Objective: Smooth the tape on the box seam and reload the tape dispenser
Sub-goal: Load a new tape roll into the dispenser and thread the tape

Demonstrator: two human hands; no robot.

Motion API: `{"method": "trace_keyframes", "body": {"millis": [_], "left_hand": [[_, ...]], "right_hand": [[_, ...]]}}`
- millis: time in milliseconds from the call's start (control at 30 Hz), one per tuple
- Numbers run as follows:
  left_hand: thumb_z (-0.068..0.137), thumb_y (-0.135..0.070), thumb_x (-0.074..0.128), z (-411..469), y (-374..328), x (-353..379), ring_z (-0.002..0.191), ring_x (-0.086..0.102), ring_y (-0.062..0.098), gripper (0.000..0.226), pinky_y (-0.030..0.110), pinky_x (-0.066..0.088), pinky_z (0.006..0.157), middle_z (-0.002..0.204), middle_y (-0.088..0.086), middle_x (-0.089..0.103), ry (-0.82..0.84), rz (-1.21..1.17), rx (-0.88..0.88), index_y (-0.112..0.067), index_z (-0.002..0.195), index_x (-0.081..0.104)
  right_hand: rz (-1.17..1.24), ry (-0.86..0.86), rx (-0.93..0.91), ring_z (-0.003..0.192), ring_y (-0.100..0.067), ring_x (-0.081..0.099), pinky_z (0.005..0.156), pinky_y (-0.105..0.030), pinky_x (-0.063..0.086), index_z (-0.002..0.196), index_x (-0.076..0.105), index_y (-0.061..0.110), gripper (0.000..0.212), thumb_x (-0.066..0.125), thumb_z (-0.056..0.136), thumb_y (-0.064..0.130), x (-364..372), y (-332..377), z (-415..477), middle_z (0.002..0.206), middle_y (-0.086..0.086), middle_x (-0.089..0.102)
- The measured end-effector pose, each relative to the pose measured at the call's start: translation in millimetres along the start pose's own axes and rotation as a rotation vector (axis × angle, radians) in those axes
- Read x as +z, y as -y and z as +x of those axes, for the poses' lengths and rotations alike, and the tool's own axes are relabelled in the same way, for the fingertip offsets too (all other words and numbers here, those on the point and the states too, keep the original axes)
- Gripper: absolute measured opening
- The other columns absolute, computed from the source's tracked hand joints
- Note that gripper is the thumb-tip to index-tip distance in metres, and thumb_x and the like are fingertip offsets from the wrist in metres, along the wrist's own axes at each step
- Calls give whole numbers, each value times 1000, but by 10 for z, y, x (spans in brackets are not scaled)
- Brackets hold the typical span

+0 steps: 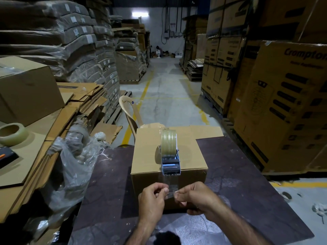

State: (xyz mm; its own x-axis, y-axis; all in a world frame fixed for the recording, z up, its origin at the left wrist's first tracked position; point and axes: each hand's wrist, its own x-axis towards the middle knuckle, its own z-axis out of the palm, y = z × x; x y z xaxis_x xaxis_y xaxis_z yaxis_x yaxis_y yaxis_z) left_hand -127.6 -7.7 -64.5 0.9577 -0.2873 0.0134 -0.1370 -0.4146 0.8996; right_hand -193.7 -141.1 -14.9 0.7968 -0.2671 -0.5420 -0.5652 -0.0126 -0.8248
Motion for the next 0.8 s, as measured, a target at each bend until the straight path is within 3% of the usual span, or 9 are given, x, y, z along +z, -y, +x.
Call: {"method": "trace_keyframes", "body": {"millis": [233, 533, 800], "left_hand": [[88, -15, 67, 6, -3, 6, 77, 64, -4, 13, 3, 47, 60, 84, -16, 69, 16, -1, -14, -28, 88, 70], [88, -17, 67, -5, -5, 20, 79, 67, 1, 12, 9, 50, 63, 81, -12, 71, 23, 6, 7, -28, 87, 71], [88, -14, 68, -24, -54, 16, 71, 63, -8, 12, 4, 45, 59, 78, -12, 70, 9, 4, 27, -25, 87, 72]], "right_hand": [[70, -93, -24, 76, -14, 59, 54, -23, 46, 86, 77, 13, 8, 77, 79, 14, 63, -50, -9, 77, -1, 72], [44, -264, -122, 58, -6, 59, 46, -19, 42, 73, 76, 14, 6, 81, 74, 11, 142, -129, -1, 65, 3, 71], [32, -343, -204, 50, 0, 58, 45, -14, 39, 64, 75, 15, 11, 84, 69, 9, 197, -158, -8, 59, 5, 71]]}}
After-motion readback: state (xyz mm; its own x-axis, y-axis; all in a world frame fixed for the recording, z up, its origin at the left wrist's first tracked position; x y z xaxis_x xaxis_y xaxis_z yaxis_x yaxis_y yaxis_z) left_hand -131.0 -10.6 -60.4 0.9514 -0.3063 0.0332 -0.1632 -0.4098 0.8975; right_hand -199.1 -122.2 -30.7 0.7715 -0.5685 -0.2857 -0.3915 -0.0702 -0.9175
